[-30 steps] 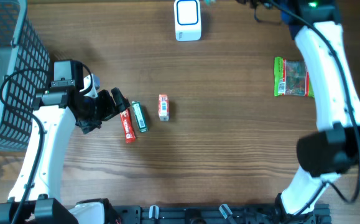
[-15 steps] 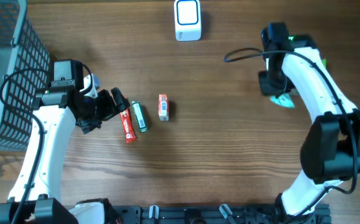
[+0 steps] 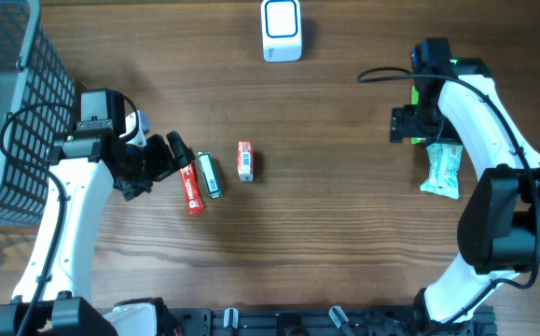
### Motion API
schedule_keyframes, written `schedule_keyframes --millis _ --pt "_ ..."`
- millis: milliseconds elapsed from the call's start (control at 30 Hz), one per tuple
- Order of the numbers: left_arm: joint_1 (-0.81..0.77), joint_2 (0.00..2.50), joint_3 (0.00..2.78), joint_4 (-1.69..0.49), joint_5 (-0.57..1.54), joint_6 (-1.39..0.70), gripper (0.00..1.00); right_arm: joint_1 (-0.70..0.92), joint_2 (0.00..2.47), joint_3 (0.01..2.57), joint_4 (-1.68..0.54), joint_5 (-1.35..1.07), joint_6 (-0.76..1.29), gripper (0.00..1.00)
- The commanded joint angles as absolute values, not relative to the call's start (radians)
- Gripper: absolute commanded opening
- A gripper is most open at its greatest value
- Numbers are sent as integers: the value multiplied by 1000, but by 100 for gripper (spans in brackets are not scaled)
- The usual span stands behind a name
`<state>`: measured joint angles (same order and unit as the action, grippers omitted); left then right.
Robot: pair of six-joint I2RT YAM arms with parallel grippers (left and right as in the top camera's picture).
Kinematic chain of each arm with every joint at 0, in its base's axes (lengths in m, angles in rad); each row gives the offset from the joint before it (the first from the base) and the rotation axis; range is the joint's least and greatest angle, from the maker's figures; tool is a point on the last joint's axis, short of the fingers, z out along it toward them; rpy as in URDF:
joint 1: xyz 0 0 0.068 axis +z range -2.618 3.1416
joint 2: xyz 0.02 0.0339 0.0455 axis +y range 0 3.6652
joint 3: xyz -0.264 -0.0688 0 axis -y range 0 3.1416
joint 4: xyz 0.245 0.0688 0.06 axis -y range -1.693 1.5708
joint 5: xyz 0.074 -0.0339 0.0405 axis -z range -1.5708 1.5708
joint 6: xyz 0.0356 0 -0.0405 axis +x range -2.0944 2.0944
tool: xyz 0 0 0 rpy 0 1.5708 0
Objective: Scan the item barcode
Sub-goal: 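Reach the right gripper to the red tissue pack and grasp it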
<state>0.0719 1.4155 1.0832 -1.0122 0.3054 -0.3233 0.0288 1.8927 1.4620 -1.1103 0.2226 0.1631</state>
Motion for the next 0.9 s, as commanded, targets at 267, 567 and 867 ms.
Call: schedule_keyframes --millis 267,567,867 --pt "69 1405 1081 -1012 314 -322 100 313 1879 1463 -899 -412 253 100" --pt "69 1405 1081 -1013 314 -322 100 661 1924 1462 -685 -199 482 100" --pt "69 1405 1081 -1012 314 -322 100 768 2067 1462 -583 -45 557 100"
